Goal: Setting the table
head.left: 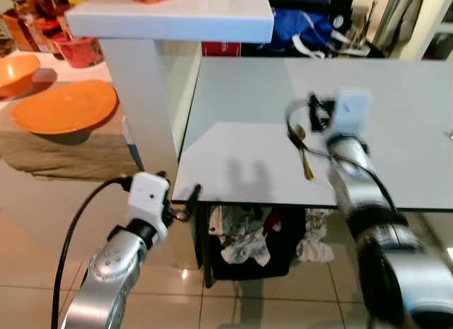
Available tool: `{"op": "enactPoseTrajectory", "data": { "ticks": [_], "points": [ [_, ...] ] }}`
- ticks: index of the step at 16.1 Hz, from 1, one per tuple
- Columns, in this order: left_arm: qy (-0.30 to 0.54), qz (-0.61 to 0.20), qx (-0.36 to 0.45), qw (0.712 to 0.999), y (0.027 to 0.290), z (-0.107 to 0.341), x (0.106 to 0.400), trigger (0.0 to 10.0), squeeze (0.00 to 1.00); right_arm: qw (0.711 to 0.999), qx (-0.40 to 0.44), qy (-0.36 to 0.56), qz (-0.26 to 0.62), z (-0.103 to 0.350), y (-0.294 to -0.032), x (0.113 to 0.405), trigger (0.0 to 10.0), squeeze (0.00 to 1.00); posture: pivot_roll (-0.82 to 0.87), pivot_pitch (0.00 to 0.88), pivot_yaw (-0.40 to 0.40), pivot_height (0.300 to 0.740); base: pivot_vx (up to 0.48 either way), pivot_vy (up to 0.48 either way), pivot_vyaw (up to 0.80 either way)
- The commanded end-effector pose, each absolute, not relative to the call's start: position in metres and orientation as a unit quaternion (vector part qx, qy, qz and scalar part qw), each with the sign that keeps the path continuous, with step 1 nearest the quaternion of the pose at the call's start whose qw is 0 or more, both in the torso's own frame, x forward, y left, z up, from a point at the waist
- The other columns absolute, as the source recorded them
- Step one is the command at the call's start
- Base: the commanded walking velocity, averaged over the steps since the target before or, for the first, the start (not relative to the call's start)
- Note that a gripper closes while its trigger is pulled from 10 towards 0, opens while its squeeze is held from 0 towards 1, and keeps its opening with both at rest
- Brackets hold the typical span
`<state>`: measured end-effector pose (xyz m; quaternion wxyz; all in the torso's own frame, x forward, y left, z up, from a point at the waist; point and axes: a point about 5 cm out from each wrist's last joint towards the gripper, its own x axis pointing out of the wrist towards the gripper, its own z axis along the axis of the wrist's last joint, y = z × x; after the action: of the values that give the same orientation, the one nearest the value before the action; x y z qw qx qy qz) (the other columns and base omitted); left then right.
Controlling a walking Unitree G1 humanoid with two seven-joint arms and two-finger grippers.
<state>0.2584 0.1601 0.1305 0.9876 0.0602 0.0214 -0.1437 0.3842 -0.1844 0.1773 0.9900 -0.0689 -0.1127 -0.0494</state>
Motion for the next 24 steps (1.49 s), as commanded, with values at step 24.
{"op": "enactPoseTrajectory", "data": {
  "ticks": [24],
  "points": [
    [0.072, -0.033, 0.046, 0.996, 0.188, 0.079, 0.25, 10.0, 0.0, 0.995, -0.04, 0.081, 0.029, 0.046, -0.161, 0.271, 10.0, 0.0, -0.07, 0.0, 0.055, 0.74, 0.0, 0.0, 0.0]
  ]
}}
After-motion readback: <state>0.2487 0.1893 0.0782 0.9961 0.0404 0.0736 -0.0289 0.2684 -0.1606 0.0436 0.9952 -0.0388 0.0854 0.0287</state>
